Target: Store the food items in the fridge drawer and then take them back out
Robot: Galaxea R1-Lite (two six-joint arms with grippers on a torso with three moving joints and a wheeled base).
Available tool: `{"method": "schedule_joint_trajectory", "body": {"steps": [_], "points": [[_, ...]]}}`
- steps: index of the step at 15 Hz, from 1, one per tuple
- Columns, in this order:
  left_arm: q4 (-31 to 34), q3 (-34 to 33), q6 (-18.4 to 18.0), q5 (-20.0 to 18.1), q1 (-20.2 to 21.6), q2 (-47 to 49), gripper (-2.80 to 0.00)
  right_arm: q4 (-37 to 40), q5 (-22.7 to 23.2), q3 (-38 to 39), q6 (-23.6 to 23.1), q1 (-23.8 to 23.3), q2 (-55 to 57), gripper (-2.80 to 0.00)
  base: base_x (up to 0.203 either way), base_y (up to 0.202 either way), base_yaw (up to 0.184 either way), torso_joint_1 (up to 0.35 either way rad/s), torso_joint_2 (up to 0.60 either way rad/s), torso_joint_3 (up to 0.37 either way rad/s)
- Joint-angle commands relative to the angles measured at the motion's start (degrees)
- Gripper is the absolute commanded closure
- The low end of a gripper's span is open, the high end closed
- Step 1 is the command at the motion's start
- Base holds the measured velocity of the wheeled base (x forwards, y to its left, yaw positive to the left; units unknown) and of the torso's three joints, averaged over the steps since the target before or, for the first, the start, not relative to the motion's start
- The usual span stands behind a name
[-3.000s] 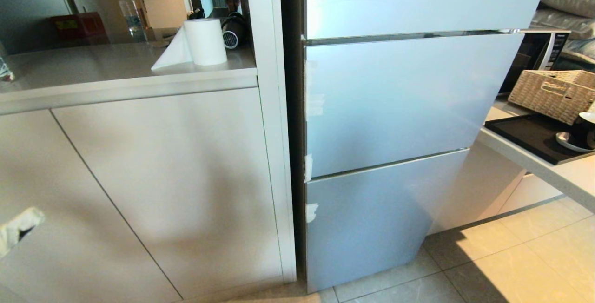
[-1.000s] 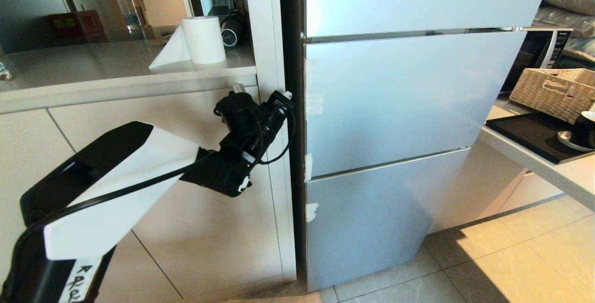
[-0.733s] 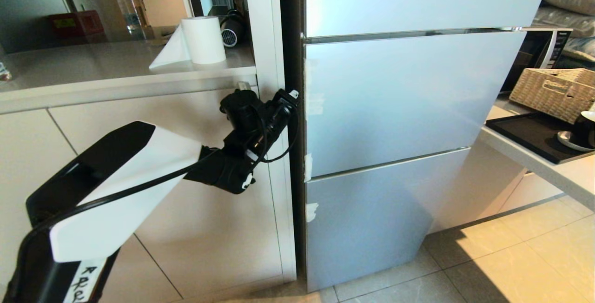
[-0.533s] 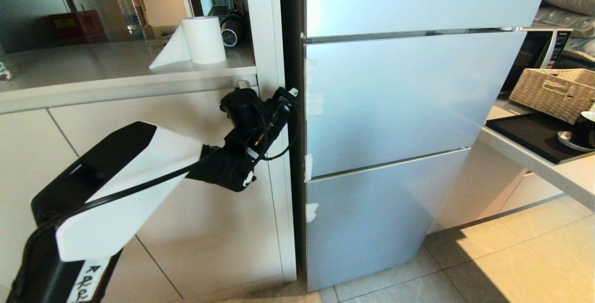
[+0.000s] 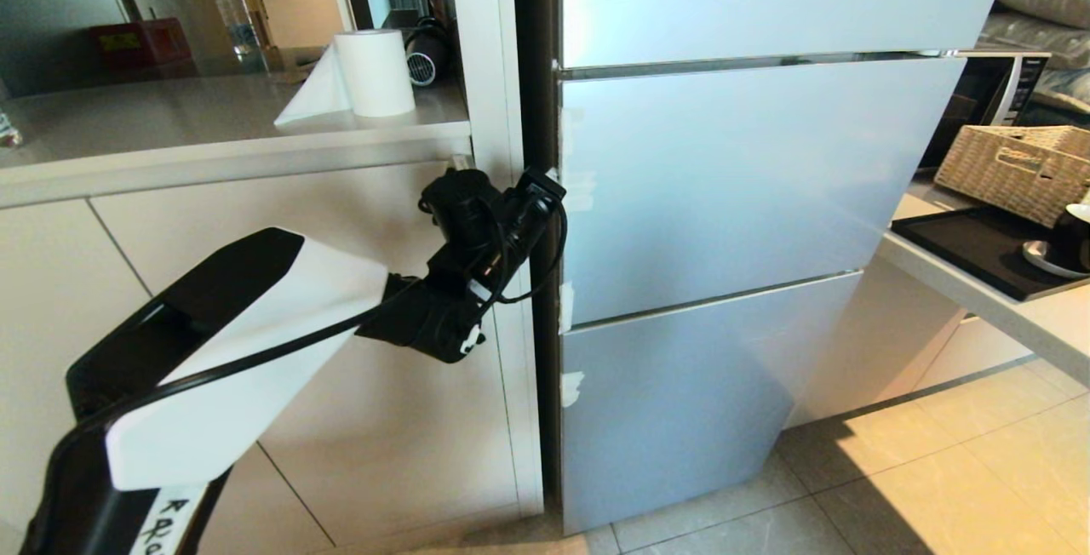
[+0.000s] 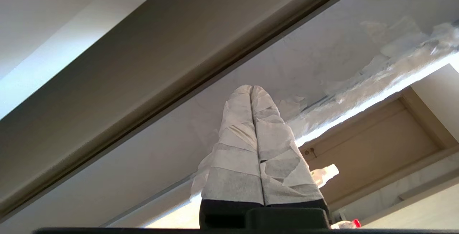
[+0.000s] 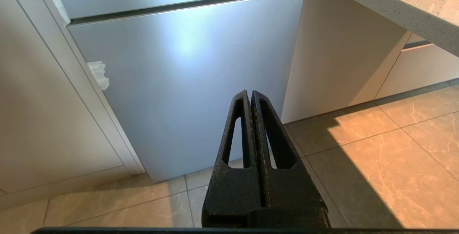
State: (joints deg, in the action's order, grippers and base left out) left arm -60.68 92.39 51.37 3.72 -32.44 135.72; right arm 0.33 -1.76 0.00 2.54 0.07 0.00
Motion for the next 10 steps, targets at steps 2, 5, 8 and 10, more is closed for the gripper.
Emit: {"method": "schedule_joint_trajectory", "body": {"steps": [2, 5, 8, 10], "points": [[-0.4, -2.6, 0.2, -1.3, -0.8, -0.8, 0.00, 0.0, 0.0, 0.1, 0.0, 0.0, 0.0, 0.00, 0.000, 0.000, 0.000, 0.000, 0.00, 0.000], [-0.4, -4.6, 0.2, -4.3, -0.9, -2.0, 0.00, 0.0, 0.0, 0.0, 0.0, 0.0, 0.0, 0.00, 0.000, 0.000, 0.000, 0.000, 0.00, 0.000], [-0.4, -4.9, 0.2, -4.6, -1.0, -1.9, 0.00, 0.0, 0.0, 0.1, 0.0, 0.0, 0.0, 0.00, 0.000, 0.000, 0.000, 0.000, 0.00, 0.000], [-0.4, -5.0, 0.2, -4.6, -1.0, -1.9, 0.00, 0.0, 0.0, 0.1, 0.0, 0.0, 0.0, 0.00, 0.000, 0.000, 0.000, 0.000, 0.00, 0.000]]}}
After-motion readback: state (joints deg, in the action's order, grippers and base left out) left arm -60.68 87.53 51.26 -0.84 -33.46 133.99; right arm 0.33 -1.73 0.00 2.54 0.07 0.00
